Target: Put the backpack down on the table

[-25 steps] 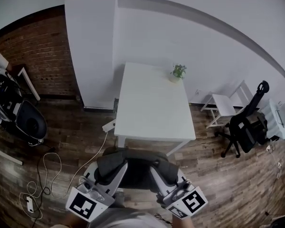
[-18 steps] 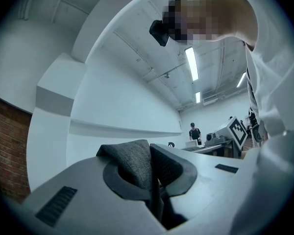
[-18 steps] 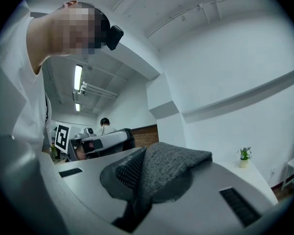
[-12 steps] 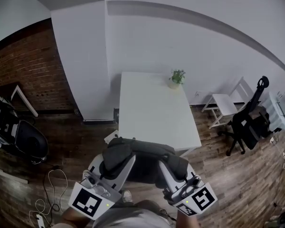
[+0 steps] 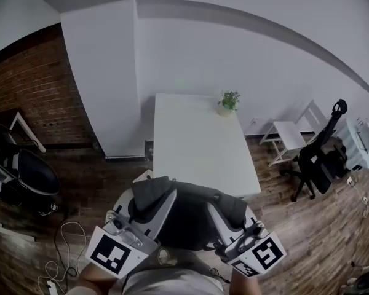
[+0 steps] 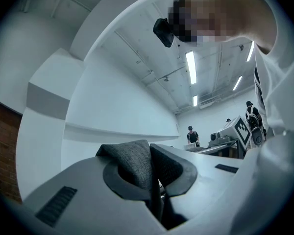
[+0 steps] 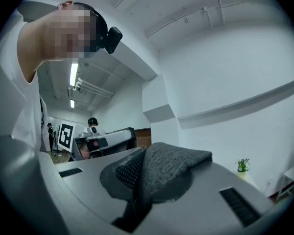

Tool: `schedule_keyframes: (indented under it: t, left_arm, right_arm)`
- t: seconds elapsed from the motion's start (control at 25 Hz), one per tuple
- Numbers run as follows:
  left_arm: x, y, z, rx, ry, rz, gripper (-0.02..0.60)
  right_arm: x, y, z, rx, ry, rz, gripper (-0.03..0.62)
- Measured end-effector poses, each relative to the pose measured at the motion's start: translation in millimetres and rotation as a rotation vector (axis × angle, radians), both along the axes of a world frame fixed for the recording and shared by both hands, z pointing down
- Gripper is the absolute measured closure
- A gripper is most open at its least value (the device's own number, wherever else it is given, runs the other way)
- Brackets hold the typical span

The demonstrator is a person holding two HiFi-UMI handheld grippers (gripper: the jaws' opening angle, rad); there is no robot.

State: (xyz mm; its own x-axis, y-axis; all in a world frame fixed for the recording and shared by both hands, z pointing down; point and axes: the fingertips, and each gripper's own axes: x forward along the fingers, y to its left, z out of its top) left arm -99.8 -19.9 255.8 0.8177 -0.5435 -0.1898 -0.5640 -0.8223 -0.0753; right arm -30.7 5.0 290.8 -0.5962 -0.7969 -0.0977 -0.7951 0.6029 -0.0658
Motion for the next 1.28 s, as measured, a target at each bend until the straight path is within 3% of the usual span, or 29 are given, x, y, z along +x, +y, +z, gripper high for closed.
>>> schedule_keyframes:
  t: [0.4, 1.28]
  left_arm:
    - [22, -38, -33, 0.060, 0.002, -0.026, 0.540]
    - [78, -174, -31, 0.060, 0.005, -0.149, 0.539]
  right_arm:
    - [24, -41, -37, 0.057, -0.005, -0.011, 0.545]
    - [83, -193, -32, 0.034, -0.002, -0.080, 0.545]
